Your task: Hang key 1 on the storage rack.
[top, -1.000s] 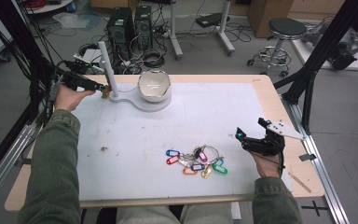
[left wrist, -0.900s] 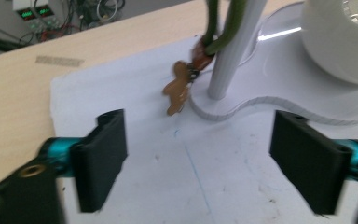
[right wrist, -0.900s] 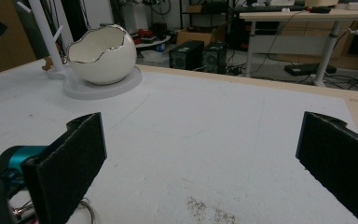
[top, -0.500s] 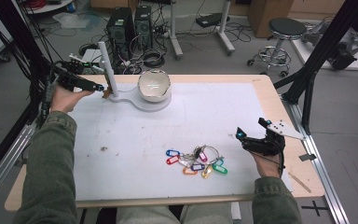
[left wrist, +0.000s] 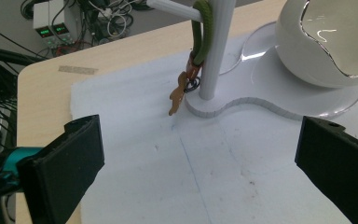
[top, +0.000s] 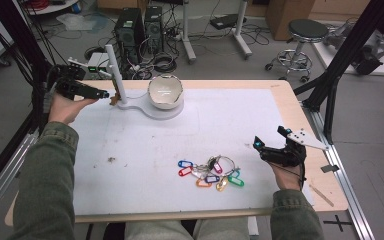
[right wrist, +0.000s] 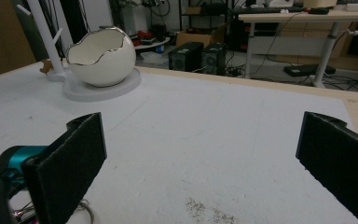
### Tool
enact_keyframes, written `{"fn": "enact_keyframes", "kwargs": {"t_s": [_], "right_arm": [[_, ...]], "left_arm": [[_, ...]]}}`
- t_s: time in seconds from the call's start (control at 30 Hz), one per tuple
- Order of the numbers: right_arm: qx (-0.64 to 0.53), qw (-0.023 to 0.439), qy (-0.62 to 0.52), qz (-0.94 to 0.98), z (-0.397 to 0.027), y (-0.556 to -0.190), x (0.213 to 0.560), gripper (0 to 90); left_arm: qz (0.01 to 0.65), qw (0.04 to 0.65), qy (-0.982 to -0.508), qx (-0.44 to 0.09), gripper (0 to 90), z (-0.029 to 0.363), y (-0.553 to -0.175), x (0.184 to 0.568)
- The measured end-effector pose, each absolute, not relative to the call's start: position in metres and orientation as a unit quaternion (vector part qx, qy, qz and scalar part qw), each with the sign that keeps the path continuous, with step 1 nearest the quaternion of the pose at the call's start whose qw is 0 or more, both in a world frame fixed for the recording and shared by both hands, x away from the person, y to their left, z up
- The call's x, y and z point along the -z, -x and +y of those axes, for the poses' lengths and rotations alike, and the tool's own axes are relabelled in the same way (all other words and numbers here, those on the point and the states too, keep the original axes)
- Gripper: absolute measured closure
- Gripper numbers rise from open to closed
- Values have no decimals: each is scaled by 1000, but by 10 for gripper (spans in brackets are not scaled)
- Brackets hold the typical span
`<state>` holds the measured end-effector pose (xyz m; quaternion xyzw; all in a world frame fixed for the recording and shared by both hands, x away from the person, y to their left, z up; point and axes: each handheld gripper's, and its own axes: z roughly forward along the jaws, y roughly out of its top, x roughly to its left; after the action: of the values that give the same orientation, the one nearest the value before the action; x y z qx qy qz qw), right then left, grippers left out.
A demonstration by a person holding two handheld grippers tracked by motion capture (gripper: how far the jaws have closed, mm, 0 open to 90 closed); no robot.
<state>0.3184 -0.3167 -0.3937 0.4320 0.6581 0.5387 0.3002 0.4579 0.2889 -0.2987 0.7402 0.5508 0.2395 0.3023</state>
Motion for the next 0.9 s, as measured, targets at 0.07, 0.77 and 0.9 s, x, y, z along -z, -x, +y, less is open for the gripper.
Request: {"fn": "enact_keyframes", "kwargs": {"t_s": [0.07,0.77,0.9], "right_arm": [[-538,301,-432,658,-317,-318,394,7],[-539,302,-431,658,-316,-319,394,7],[-539,301,-431,658,-316,-318,394,6]], "left_arm": [[552,304,-738,-241,16,289,-455,298],[545,336,-727,-249,16,287,-420,301],[545,340,-724,-252,16,287,-414,302]]}}
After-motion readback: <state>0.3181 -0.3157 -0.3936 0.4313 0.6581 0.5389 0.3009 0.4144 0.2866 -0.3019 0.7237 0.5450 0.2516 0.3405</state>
